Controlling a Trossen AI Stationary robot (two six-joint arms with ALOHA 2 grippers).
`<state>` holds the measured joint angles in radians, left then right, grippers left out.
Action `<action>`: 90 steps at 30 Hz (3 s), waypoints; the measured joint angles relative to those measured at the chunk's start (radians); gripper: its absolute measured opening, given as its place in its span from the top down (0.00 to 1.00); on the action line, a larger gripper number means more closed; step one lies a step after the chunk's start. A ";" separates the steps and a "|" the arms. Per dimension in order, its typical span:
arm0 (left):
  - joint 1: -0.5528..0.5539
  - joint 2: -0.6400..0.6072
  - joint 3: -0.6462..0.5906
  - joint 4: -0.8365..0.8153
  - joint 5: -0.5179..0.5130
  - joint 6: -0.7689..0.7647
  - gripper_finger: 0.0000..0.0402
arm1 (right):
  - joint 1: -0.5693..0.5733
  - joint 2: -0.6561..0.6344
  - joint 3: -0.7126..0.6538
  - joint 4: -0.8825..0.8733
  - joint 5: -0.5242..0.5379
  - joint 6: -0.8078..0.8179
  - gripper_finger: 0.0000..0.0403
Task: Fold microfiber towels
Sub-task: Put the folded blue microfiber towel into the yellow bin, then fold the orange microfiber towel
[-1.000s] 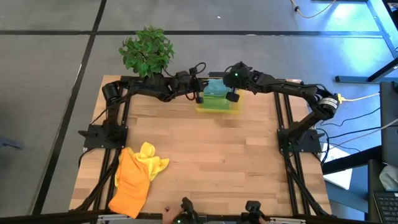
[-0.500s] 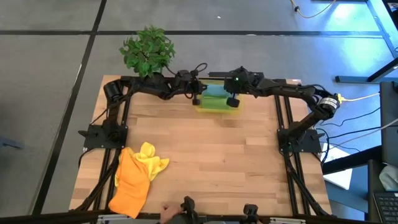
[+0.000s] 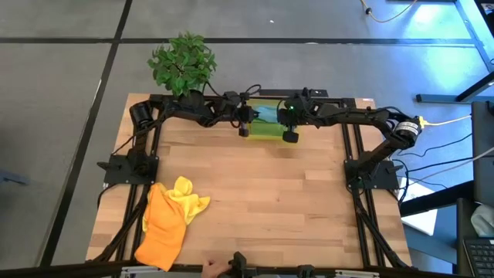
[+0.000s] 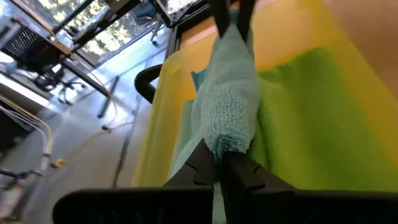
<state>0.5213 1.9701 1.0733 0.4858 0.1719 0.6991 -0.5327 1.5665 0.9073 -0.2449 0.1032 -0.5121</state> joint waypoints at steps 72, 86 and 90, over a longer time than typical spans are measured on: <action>-0.786 -0.661 -0.080 -0.438 -0.479 -0.646 0.99 | -0.084 0.180 -0.243 0.812 -0.606 0.296 0.91; -1.097 -0.818 -0.361 -0.405 -0.897 -0.905 1.00 | 0.031 -0.110 -0.244 0.804 -0.804 0.448 0.92; -1.182 -0.807 -0.513 -0.108 -0.945 -0.944 0.99 | 0.192 -0.128 -0.267 0.812 -0.689 0.423 0.94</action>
<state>-0.6609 1.1631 0.5605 0.3778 -0.7730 -0.2448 -0.3411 1.4387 0.6400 0.5668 -0.5858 -0.0887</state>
